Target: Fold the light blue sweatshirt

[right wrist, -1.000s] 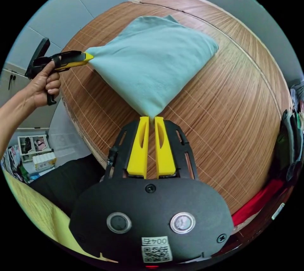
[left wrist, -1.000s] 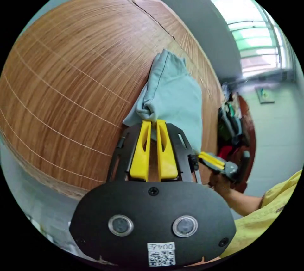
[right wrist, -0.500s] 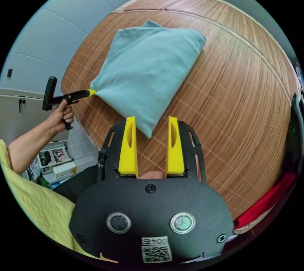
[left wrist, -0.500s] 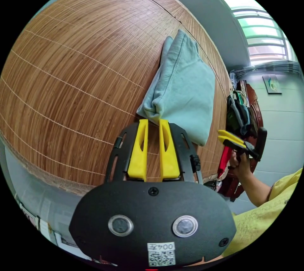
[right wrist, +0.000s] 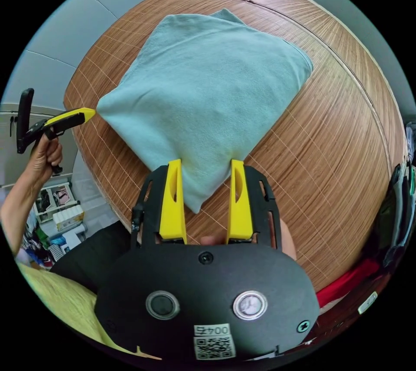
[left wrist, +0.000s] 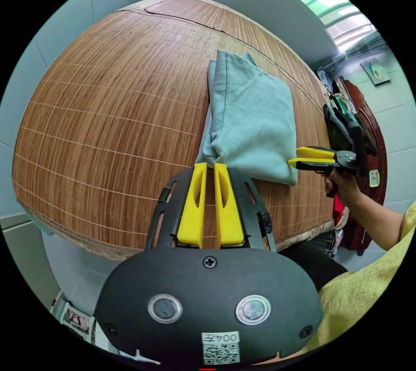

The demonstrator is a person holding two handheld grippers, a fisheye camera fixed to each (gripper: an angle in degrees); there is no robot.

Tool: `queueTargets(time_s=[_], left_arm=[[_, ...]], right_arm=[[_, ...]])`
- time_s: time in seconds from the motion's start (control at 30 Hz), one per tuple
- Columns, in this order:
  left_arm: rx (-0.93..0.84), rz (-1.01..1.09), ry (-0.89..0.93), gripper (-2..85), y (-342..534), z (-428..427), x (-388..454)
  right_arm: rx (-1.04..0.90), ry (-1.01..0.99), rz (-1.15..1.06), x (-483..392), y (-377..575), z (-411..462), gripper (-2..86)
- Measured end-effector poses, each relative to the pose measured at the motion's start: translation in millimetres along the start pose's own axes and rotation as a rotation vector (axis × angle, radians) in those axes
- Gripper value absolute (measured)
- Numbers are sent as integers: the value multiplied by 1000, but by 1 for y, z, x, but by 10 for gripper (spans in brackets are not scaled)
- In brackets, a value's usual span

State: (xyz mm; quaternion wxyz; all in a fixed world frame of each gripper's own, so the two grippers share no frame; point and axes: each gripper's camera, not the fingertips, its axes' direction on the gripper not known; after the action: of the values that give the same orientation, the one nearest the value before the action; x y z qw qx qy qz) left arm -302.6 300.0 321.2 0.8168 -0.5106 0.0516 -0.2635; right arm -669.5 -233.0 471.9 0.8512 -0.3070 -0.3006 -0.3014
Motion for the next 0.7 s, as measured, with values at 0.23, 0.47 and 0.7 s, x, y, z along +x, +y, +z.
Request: queueTargets(time_s=[0.23,0.47,0.7], left_arm=[[-3,77,34,31,-2,2,-8],[-28,216,54,36,-5,4,-8],[-41,337,74,65,-15,-3,-20]], right_arm=[[-33,42,-36,-7,2,13,158],[-114,15,-54,0,2,34,151],[-166,-30,-69,11,18,63,146]])
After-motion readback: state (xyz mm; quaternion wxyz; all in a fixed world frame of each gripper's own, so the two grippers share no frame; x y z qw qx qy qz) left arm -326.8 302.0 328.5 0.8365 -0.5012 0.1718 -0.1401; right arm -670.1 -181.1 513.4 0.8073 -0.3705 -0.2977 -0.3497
